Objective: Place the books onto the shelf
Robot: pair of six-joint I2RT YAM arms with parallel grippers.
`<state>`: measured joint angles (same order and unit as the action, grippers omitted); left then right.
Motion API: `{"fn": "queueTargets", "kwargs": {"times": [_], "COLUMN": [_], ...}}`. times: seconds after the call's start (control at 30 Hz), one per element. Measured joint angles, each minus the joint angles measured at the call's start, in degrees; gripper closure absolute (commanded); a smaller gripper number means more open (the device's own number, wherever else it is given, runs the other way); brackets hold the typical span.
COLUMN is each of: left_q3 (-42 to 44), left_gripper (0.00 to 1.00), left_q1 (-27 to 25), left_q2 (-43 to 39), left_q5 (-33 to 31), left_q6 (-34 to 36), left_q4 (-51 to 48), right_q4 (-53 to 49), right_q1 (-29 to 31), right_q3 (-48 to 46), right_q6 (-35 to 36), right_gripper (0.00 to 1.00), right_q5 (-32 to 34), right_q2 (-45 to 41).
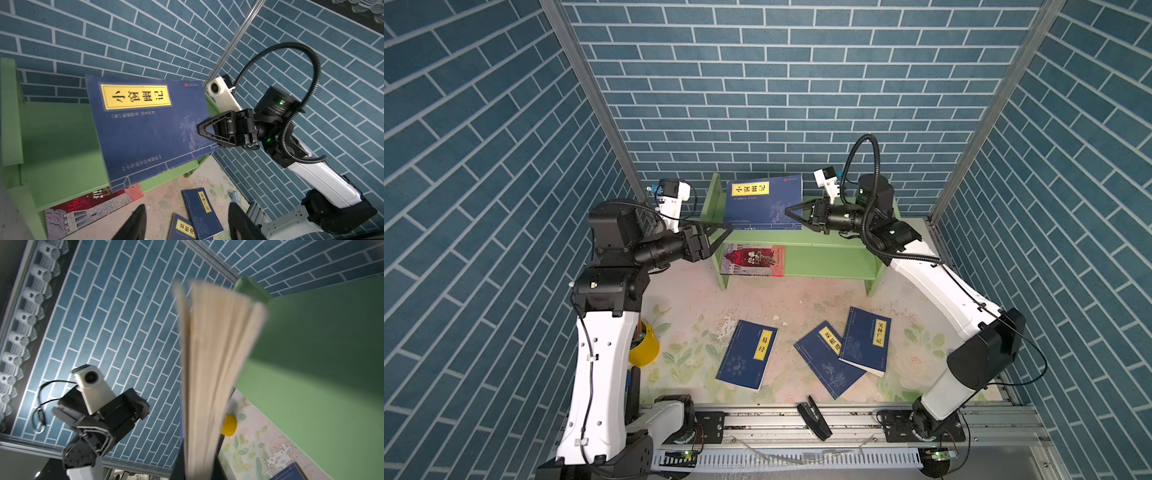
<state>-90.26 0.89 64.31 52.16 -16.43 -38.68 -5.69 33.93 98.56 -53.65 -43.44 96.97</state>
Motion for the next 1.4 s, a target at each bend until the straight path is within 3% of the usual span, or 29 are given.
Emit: {"fn": "queueTargets", "kwargs": {"times": [0.3,0.77,1.33,1.4], "left_q3": [0.46,2.54,3.89,4.61], "left_gripper": [0.36,0.36,0.36,0.36], "left_q1": [1.77,2.16,2.21,2.21], "left_q2": [3.23,4.59,5.77,5.75], "left_q5": [-5.05,-4.13,-1.77,-1.66], "left_q6": [-0.11,-5.44,-6.38,-7.13], "left_q4": [-2.62,4.11,6.84,7.89], "right_q4": [-6.10,-8.35,-9.57,-9.68], "right_q1": [-0.02,0.42,0.90,0.90], "right_q3": [0.63,11.61,11.87,11.87], "right_q6": [0.17,-0.02,-0.44,-0.44], "right_gripper": [1.00,1.00,1.00,0.94], "right_q5": [3.10,3.32,1.68,1.64], "right_q2": [4.98,12.92,14.88,14.88]}}
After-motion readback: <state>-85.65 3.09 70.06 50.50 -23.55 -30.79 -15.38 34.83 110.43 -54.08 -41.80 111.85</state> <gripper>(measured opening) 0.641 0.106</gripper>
